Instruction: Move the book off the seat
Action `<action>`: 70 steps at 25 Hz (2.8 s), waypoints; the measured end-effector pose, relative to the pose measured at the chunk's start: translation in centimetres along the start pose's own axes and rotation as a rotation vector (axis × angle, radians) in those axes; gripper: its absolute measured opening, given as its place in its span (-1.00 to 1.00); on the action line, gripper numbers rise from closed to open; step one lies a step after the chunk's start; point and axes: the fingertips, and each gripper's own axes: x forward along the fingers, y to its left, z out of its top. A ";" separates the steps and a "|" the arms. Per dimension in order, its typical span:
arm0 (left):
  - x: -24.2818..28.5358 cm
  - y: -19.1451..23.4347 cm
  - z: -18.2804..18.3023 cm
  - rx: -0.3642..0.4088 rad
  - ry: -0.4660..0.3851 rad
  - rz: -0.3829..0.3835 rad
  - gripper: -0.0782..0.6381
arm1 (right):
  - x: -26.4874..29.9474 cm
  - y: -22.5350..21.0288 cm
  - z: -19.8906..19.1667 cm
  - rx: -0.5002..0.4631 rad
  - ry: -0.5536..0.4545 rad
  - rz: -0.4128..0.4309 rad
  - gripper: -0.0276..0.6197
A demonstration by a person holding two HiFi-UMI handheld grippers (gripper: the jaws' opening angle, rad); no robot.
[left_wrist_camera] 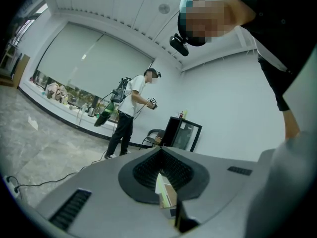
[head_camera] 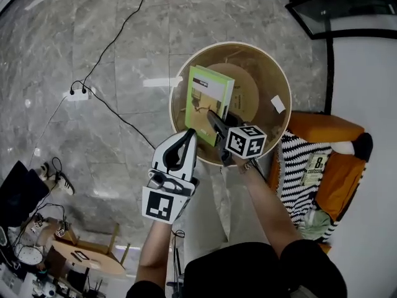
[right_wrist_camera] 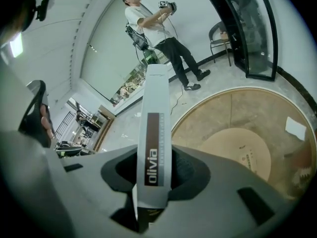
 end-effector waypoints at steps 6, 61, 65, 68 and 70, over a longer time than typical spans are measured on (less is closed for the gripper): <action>0.9 5.8 -2.8 -0.030 0.026 0.042 -0.75 | 5.4 -1.0 -1.1 0.071 0.064 -0.012 -0.49; 2.0 5.4 -13.4 -0.038 0.080 -0.015 -0.75 | 7.6 -11.0 -3.3 -0.109 0.099 -0.289 -0.05; 1.8 5.1 -13.2 -0.027 0.076 -0.005 -0.75 | 7.1 -10.3 -3.0 -0.101 0.085 -0.271 -0.05; 1.6 4.6 -12.5 -0.018 0.065 0.004 -0.75 | 6.3 -9.6 -2.6 -0.114 0.079 -0.261 -0.14; 1.4 4.1 -12.1 -0.011 0.061 0.011 -0.75 | 5.6 -9.3 -2.3 -0.126 0.081 -0.270 -0.39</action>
